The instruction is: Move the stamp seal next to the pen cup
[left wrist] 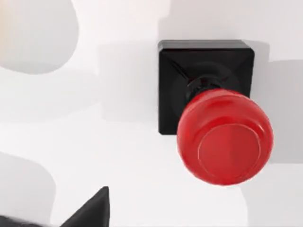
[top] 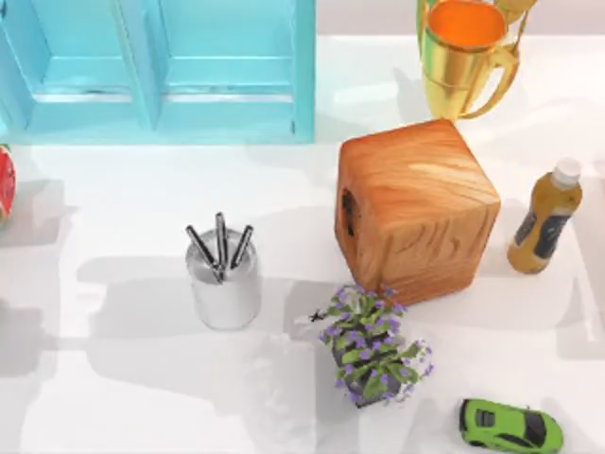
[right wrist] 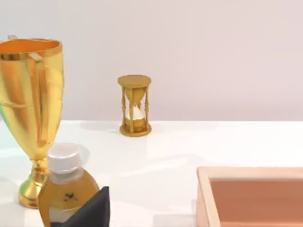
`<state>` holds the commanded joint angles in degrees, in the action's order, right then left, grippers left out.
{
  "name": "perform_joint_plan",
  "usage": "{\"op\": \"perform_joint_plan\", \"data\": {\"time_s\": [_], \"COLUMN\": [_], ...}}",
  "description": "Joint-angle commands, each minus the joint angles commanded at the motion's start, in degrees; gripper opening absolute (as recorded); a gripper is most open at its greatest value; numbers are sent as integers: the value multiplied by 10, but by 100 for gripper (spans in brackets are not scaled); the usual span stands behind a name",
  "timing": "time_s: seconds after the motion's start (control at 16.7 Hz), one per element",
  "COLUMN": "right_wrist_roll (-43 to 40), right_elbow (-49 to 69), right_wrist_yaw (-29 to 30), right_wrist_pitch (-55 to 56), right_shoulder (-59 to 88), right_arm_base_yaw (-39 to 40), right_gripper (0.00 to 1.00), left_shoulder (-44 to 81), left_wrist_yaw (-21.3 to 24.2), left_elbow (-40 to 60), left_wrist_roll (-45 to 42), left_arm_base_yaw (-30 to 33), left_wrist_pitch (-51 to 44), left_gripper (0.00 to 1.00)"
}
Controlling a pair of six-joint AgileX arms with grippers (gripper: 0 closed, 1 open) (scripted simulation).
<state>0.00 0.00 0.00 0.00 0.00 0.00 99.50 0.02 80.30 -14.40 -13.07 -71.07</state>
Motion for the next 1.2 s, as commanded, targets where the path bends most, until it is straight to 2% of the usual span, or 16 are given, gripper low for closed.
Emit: {"op": "perform_joint_plan", "data": {"time_s": [0.42, 0.78, 1.2], "right_wrist_roll": [0, 0, 0], "right_elbow": [0, 0, 0], "right_wrist_yaw": [0, 0, 0], "right_wrist_pitch": [0, 0, 0], "right_shoulder": [0, 0, 0], "right_arm_base_yaw": [0, 0, 0], "right_gripper": [100, 100, 100], "left_shoulder": [42, 49, 49], "left_wrist_yaw": [0, 0, 0], "left_elbow": [-130, -148, -148], "left_wrist_roll": [-4, -4, -4], "left_arm_base_yaw": [-4, -4, -4], "left_wrist_pitch": [179, 200, 200], "left_gripper": [100, 100, 47]}}
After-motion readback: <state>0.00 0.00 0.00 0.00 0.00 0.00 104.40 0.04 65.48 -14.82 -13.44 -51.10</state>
